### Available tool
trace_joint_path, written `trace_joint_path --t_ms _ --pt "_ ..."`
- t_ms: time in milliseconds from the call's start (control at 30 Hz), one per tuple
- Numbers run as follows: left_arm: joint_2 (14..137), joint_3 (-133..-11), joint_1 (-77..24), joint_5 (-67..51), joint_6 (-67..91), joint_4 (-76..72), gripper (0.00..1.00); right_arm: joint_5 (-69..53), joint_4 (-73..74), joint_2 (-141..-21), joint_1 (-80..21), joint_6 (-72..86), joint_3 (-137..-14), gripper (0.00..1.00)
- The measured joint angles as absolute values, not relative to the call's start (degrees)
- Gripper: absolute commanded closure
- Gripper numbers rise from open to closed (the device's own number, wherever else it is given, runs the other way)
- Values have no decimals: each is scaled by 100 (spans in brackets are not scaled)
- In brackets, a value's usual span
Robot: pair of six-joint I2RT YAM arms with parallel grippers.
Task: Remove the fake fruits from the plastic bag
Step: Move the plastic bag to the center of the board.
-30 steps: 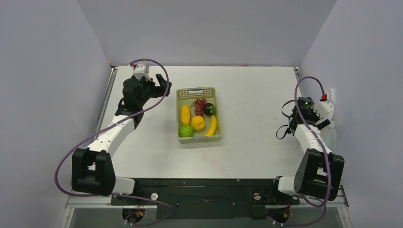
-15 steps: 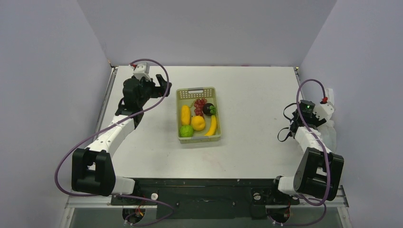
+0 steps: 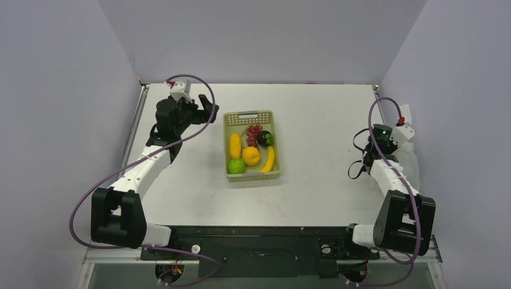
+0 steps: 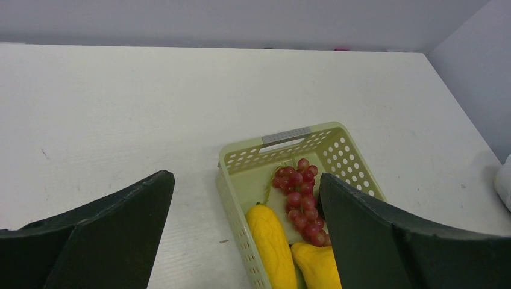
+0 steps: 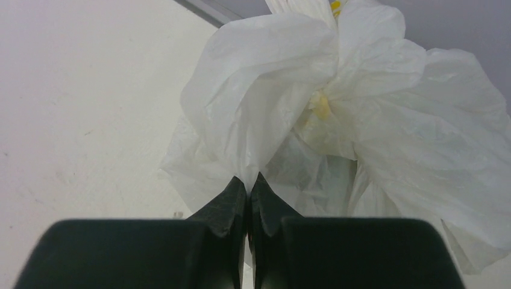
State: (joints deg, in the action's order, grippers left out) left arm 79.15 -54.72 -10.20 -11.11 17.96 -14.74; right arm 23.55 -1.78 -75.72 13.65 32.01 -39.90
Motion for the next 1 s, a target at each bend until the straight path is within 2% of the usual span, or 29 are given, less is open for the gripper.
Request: trace_joint_path --t_ms 300,767,1000 --pt "7964 -5474 -1037 -1297 1846 -1476 12 2567 707 -7542 198 3208 -4449 100" --pt "8018 -5540 -1273 -1444 1765 -1468 13 604 777 -7059 -1719 3258 -3345 100" --pt "8042 -5540 -1739 -1441 1448 -1337 15 362 720 -6462 -2248 3210 -2871 100"
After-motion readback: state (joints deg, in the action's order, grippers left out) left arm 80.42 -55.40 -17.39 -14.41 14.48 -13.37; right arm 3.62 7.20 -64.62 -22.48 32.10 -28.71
